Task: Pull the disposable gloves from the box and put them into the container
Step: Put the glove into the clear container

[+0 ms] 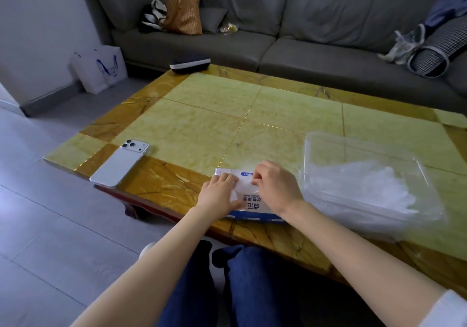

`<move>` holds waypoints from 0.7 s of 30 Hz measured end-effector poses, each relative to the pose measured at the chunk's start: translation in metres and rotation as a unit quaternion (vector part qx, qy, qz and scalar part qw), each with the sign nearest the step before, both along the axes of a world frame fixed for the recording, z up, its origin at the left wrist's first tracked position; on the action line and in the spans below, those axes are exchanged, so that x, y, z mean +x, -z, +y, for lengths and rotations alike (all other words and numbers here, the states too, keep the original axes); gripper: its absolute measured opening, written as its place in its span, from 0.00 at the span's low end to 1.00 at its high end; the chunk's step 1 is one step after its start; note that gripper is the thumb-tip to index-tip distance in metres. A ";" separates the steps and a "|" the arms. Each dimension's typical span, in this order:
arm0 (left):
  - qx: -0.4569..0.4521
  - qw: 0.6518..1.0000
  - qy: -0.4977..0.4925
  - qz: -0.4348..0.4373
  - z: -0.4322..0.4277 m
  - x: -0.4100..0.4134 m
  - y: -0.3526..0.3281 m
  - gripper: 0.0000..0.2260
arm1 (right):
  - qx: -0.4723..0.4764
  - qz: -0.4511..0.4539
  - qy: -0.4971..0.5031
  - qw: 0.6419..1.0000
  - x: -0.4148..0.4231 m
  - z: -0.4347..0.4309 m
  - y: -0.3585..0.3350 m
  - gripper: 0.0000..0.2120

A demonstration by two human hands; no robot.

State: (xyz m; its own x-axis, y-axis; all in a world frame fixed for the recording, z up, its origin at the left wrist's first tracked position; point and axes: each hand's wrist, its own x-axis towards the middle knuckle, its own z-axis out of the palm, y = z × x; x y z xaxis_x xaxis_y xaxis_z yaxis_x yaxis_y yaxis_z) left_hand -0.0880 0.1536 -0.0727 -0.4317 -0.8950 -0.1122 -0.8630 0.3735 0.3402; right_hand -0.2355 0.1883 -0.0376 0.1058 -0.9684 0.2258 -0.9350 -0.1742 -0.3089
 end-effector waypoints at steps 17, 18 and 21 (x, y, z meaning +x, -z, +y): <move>0.001 1.000 -0.005 -0.007 0.001 -0.003 0.001 0.31 | 0.053 0.049 -0.023 0.997 -0.006 -0.004 -0.017 0.21; 0.002 1.000 -0.006 -0.007 0.001 -0.003 0.001 0.31 | 0.059 0.056 -0.025 0.996 -0.005 -0.003 -0.018 0.20; 0.003 1.000 -0.008 -0.006 0.001 -0.003 0.000 0.30 | 0.071 0.064 -0.032 0.995 -0.002 -0.002 -0.019 0.14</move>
